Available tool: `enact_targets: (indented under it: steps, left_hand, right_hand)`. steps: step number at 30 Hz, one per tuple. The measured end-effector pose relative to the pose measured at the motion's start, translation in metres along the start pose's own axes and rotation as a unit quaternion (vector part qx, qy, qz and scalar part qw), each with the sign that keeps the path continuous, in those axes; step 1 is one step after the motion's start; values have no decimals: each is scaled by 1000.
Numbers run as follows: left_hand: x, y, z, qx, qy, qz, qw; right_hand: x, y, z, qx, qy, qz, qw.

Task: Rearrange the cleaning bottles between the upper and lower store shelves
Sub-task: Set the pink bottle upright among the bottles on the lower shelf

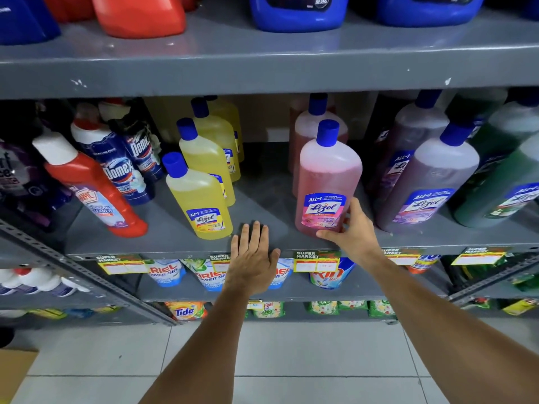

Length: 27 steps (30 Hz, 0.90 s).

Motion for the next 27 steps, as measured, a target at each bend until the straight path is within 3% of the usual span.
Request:
enact_targets:
  steps: [14, 19, 25, 27]
  left_hand:
    - [1, -2, 0, 3, -4, 5, 1000]
    - [2, 1, -1, 7, -3, 4, 1000]
    - [4, 1, 2, -41, -8, 29, 999]
    - [-6, -8, 12, -96, 4, 74, 993]
  right_hand:
    - [-11, -2, -17, 61, 7, 6, 998]
    - [-11, -1, -7, 35, 8, 1, 999]
    - [-12, -16, 20, 16, 18, 1, 1000]
    - [-7, -25, 32, 12, 4, 12, 1000]
Point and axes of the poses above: each hand's wrist, its own z-axis away from the middle knuckle, its own y-axis out of the palm, x = y × z, the point moved 4 cm from there along -z, towards the middle knuckle, and after that the axes turned 10 degrees about -y, right-handed, at the moved point
